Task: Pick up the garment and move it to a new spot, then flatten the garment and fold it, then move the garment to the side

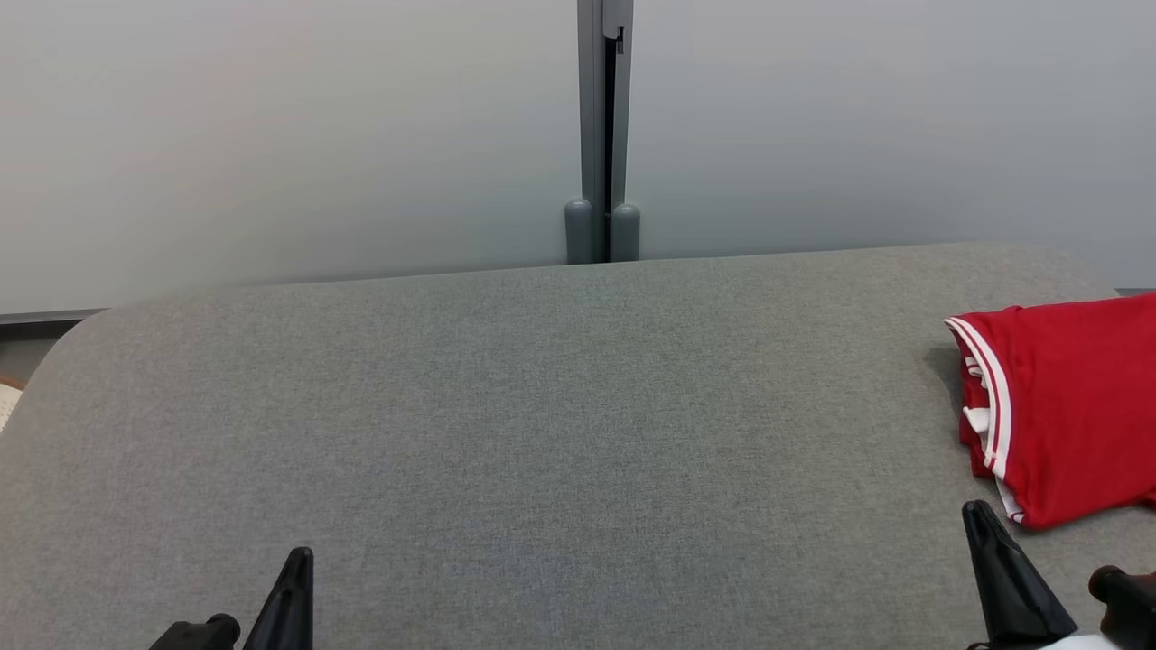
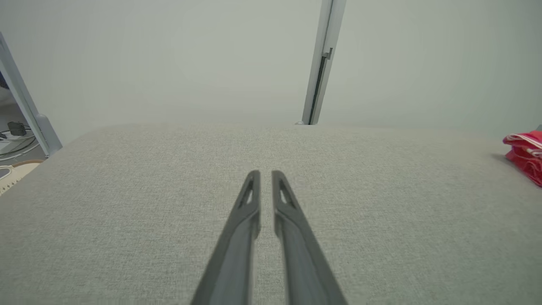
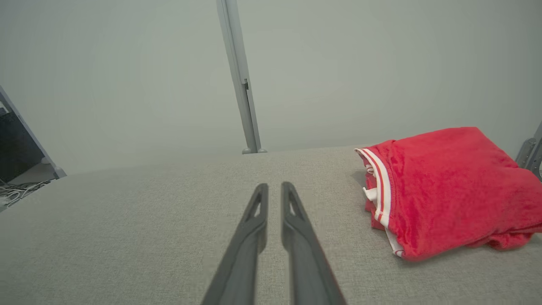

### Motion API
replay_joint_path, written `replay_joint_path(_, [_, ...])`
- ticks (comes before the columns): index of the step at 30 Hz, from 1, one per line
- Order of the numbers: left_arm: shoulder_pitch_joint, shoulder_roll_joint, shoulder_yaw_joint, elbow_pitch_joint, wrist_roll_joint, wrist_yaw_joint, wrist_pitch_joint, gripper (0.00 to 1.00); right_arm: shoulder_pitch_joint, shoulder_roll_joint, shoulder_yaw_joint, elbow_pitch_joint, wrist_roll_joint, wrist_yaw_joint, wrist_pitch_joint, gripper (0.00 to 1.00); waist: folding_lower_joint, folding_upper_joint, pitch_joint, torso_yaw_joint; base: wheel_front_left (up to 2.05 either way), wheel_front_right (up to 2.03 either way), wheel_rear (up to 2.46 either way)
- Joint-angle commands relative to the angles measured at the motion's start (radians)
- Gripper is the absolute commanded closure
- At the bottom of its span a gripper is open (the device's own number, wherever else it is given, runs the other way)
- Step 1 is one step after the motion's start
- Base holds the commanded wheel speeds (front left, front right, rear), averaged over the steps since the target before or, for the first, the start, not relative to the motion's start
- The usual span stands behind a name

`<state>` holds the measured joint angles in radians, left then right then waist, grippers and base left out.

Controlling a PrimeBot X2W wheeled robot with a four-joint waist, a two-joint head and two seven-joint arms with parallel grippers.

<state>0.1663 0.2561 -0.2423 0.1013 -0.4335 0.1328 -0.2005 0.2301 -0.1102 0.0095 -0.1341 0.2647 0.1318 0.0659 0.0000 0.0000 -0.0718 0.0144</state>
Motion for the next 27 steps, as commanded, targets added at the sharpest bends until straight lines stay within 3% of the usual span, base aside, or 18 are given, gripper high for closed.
replay_joint_path(1, [-0.017, 0.003, 0.018, -0.012, -0.042, -0.008, 0.008, 1.0, -0.015, -0.004, -0.005, -0.003, 0.051, 0.0, -0.003, 1.0, 0.0, 0.0, 0.001, 0.0, 0.0, 0.0, 0.0])
replay_joint_path(27, [-0.106, -0.054, 0.117, 0.045, -0.41, -0.09, 0.098, 1.0, -0.123, 0.004, -0.03, 0.119, 0.475, 0.0, 0.004, 1.0, 0.0, 0.0, 0.016, -0.003, 0.0, 0.0, 0.0])
